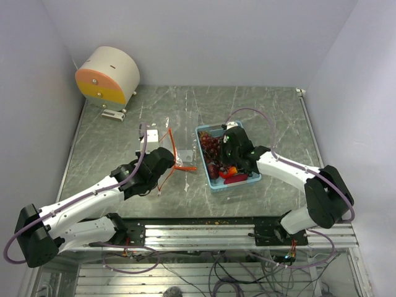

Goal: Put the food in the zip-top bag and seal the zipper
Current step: Pick up the fake fruit from the bin, then place the fake fruit in the zipper food storage bag.

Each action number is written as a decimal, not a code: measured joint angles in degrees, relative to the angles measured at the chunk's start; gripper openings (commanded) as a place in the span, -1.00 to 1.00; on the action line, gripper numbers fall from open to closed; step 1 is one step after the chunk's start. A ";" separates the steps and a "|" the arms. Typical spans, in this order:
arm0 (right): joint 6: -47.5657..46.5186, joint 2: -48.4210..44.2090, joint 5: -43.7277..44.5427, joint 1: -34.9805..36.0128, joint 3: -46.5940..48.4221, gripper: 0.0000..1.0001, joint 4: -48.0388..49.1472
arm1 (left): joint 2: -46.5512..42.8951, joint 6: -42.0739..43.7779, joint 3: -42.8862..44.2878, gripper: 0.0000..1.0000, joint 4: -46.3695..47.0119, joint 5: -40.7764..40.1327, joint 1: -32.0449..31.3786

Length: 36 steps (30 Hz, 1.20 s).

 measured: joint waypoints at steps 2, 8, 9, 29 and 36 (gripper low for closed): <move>0.26 -0.79 0.15 0.04 -0.07 -1.00 -0.26 | -0.52 0.00 0.00 -0.86 0.02 0.04 0.00; -0.57 -8.50 -1.05 0.09 0.15 -1.00 -6.27 | -0.09 0.02 0.00 -0.86 -0.02 0.48 0.00; -0.85 -10.12 -1.62 0.09 0.55 -1.00 -7.32 | 0.00 0.02 0.00 -0.86 -0.02 0.50 0.00; -0.09 -22.80 -43.78 1.01 1.36 -1.00 4.35 | -2.29 0.07 0.00 -0.86 2.08 2.21 0.00; 3.04 -21.29 -49.88 3.78 -1.22 -1.00 14.14 | -0.28 0.11 0.00 -0.86 4.13 2.64 0.00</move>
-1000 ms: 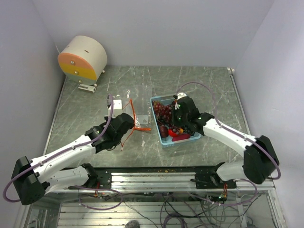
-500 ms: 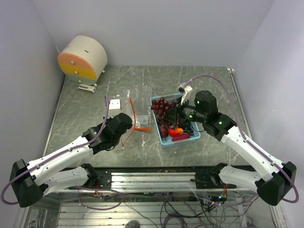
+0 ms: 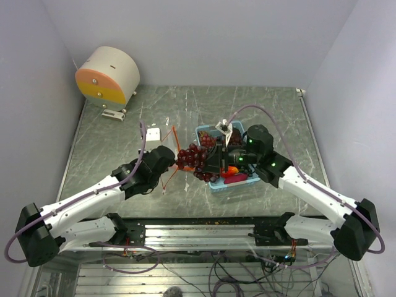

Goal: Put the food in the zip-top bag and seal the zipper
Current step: Place the fake fruit in the zipper food storage bag.

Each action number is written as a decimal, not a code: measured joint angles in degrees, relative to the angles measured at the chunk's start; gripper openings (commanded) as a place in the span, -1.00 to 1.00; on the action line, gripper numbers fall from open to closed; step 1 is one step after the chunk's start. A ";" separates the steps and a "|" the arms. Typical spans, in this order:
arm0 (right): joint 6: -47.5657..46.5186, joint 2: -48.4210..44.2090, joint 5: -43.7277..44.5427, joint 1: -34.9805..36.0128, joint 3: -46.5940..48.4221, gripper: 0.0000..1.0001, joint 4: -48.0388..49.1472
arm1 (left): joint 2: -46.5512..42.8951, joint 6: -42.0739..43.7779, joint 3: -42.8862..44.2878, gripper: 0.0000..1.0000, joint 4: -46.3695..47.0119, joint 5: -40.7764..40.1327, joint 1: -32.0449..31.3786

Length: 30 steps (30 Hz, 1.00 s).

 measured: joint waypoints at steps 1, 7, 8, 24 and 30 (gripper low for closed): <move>0.50 0.81 -0.20 0.39 -0.26 -1.00 1.33 | 0.33 0.00 0.00 -0.86 0.17 0.15 0.00; 3.28 6.56 3.04 1.95 -0.90 -1.00 7.06 | 0.11 0.35 -0.17 -0.86 1.88 1.40 0.00; 3.78 7.56 3.98 2.03 -1.05 -1.00 8.24 | -0.37 0.39 -0.42 -0.86 2.16 1.70 0.00; 3.74 22.40 24.52 7.04 10.36 -1.00 1.46 | -3.65 2.51 -2.21 -0.86 5.25 5.09 0.00; 4.72 25.20 29.14 7.98 18.58 -1.00 -5.95 | -1.81 4.07 -2.67 -0.86 7.80 6.45 0.00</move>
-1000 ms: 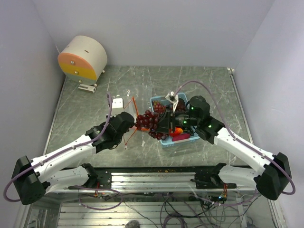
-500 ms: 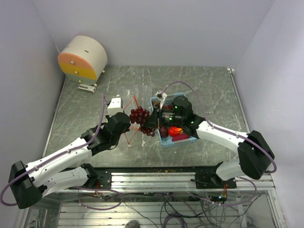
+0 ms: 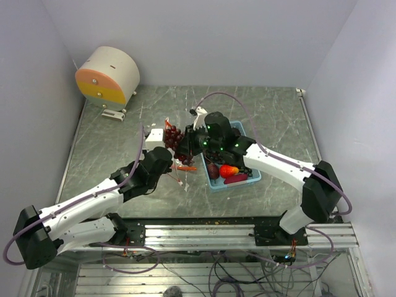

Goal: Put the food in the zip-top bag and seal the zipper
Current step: Place the fake fruit in the zipper food storage bag.

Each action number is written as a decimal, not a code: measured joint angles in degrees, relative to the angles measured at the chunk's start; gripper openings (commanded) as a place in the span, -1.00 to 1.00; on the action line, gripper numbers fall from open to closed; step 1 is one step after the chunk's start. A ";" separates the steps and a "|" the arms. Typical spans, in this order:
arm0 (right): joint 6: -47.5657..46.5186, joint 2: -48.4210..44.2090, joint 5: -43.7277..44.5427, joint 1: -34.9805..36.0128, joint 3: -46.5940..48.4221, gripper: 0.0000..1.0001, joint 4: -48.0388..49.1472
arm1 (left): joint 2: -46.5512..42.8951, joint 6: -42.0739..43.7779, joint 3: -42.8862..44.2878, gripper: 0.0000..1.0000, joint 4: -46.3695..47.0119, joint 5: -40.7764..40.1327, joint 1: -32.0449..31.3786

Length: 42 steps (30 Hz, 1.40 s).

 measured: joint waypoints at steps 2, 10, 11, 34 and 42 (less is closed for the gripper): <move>0.92 0.90 0.02 -0.11 1.29 -1.00 -1.01 | 0.39 0.46 -0.57 -0.86 1.01 0.00 0.00; 6.71 2.67 -6.19 -1.14 1.51 -1.00 -1.95 | 0.74 1.31 -2.56 -0.86 1.22 -1.38 0.00; 7.26 2.67 -7.13 -1.16 1.51 -1.00 -1.86 | 0.90 1.36 -2.56 -0.86 1.18 -1.77 0.00; 23.47 3.23 -7.06 -1.88 -10.64 -1.00 10.51 | -6.01 2.21 -3.28 -0.86 0.00 0.81 0.00; 32.50 1.18 -1.51 -1.88 -13.20 -1.00 21.27 | -8.96 1.05 -9.42 -0.86 4.68 3.82 0.00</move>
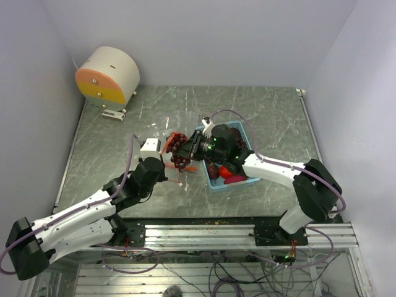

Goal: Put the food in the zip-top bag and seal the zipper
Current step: Place the fake fruit in the zipper food storage bag, then pick up the fake fruit from the bin.

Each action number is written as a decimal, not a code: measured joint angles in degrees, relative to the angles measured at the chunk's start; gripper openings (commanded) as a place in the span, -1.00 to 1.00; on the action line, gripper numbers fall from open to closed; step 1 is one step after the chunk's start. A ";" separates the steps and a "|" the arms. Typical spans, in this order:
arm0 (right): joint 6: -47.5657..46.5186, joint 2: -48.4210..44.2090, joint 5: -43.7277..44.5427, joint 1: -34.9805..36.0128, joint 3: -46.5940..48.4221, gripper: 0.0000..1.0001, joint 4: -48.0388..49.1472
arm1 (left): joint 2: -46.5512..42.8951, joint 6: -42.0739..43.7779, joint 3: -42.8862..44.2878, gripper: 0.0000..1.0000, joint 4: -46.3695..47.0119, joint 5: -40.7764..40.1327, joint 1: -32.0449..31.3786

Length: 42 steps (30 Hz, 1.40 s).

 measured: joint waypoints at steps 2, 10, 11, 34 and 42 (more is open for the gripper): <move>1.57 0.33 0.76 0.07 -0.42 -1.00 1.29 | 1.16 -0.09 -0.63 -0.86 1.07 0.57 0.00; -2.56 0.17 18.36 7.78 0.83 -0.91 -3.32 | 3.89 -0.42 0.26 -0.86 3.74 2.67 0.00; -4.17 0.20 22.56 9.84 2.10 -0.88 -4.98 | 4.28 -0.44 1.01 -0.86 3.08 2.67 0.02; -28.52 -6.97 45.68 19.19 10.80 0.40 -18.64 | 1.86 -2.75 10.36 -0.86 -4.85 -0.81 0.00; -30.21 -21.75 49.48 18.38 6.60 0.63 -24.90 | 4.59 -2.71 11.02 -0.86 -6.82 -5.18 0.00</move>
